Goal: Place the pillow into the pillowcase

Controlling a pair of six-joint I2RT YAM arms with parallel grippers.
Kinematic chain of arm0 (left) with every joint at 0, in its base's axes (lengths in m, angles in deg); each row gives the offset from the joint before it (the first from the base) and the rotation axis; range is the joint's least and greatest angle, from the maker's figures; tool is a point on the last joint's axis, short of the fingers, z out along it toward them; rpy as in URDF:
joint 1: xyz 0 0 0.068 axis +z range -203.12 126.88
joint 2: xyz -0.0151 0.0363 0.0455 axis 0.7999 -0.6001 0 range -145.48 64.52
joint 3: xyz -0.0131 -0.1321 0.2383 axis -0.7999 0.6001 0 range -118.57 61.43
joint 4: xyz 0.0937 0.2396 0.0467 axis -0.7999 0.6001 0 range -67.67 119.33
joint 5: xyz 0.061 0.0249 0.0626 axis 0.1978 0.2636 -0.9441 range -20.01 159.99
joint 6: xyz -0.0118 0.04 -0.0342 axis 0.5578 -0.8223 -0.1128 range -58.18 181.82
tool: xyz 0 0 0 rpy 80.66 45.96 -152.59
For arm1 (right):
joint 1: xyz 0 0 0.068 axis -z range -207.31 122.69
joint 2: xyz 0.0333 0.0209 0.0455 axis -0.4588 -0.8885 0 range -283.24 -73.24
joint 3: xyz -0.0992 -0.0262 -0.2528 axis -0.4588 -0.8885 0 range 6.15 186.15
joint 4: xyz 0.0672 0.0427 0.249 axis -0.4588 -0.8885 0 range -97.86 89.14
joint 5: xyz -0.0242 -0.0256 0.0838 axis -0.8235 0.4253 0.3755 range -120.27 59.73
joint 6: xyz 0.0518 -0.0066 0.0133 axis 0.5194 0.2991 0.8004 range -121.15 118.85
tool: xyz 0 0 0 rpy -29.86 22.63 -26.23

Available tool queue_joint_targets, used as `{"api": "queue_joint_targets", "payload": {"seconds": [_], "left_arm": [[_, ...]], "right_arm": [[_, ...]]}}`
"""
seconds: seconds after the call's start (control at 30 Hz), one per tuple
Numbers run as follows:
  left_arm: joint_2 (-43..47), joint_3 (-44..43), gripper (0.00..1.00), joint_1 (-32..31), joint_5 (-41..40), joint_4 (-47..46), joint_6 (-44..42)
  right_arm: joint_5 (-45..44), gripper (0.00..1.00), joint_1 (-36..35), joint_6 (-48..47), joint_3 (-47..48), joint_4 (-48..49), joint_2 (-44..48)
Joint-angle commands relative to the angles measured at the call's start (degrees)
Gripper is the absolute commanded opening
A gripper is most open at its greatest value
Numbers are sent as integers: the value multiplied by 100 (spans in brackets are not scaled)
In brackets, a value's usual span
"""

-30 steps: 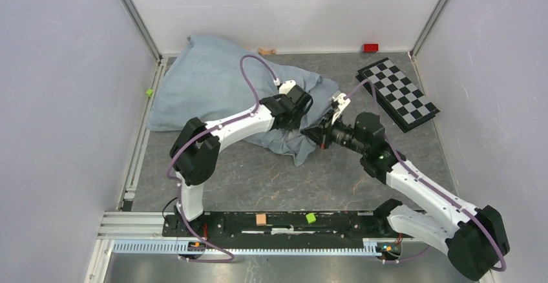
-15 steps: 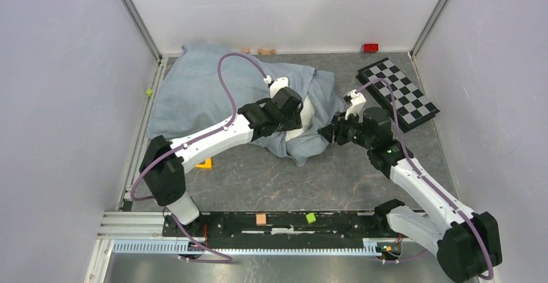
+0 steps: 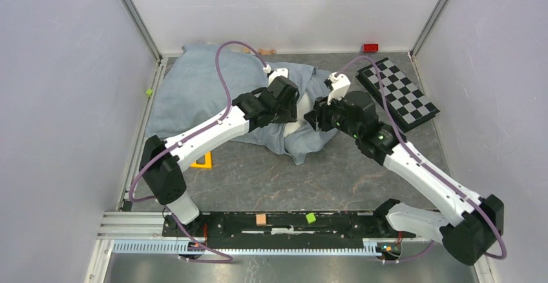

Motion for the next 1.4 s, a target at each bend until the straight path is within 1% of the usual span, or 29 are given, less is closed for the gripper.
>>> {"api": "queue_joint_targets", "payload": {"seconds": [0.0,0.07,0.17,0.2,0.3,0.37,0.43,0.47,0.5,0.57,0.7,0.77,0.8,0.87,0.9,1.0,1.07,1.17,1.3,1.37], "left_arm": [[8,-284,60,125,-95,85,-370],[14,-297,60,167,-105,76,-384],[1,-356,59,215,-121,65,-444],[-33,-390,56,232,-122,67,-463],[-51,-477,42,250,-108,75,-506],[-2,-508,38,250,-95,88,-552],[68,-543,29,250,-61,110,-594],[88,-560,23,250,-62,138,-604],[119,-580,17,250,-51,177,-621],[198,-597,4,250,32,203,-620],[238,-618,2,250,279,207,-635],[315,-605,3,234,529,130,-630],[327,-615,2,224,662,91,-628],[265,-661,2,203,898,93,-626],[223,-666,3,178,891,92,-627],[107,-620,2,171,883,93,-600],[73,-583,2,171,877,86,-584],[77,-587,2,171,891,93,-575],[313,-789,2,139,933,380,-570],[507,-1033,3,-22,802,634,-633]], "right_arm": [[-827,47,-87,-34,226,-198,-569],[-1085,47,-86,-28,151,-215,-742],[-1126,51,-87,-2,-136,4,-890],[-1087,51,-86,23,-212,62,-958],[-1133,51,-80,114,-368,159,-1116],[-1221,52,-57,152,-471,184,-1158],[-1251,52,-14,171,-558,227,-1157],[-1263,52,12,175,-581,234,-1157],[-1270,49,43,182,-584,230,-1165],[-1250,35,115,169,-584,209,-1197],[-1315,9,251,119,-485,64,-1081],[-1324,0,291,83,-369,-31,-950],[-1307,0,299,43,-305,-35,-887],[-1292,1,297,-42,-157,-55,-806],[-1268,7,304,-61,-77,-54,-809],[-1206,28,290,-112,110,-26,-963],[-1194,37,295,-139,200,11,-1146],[-1190,43,293,-202,298,76,-1494],[-1610,43,299,-306,483,-92,-1877],[-1708,43,299,-370,635,-132,-2012]]}}
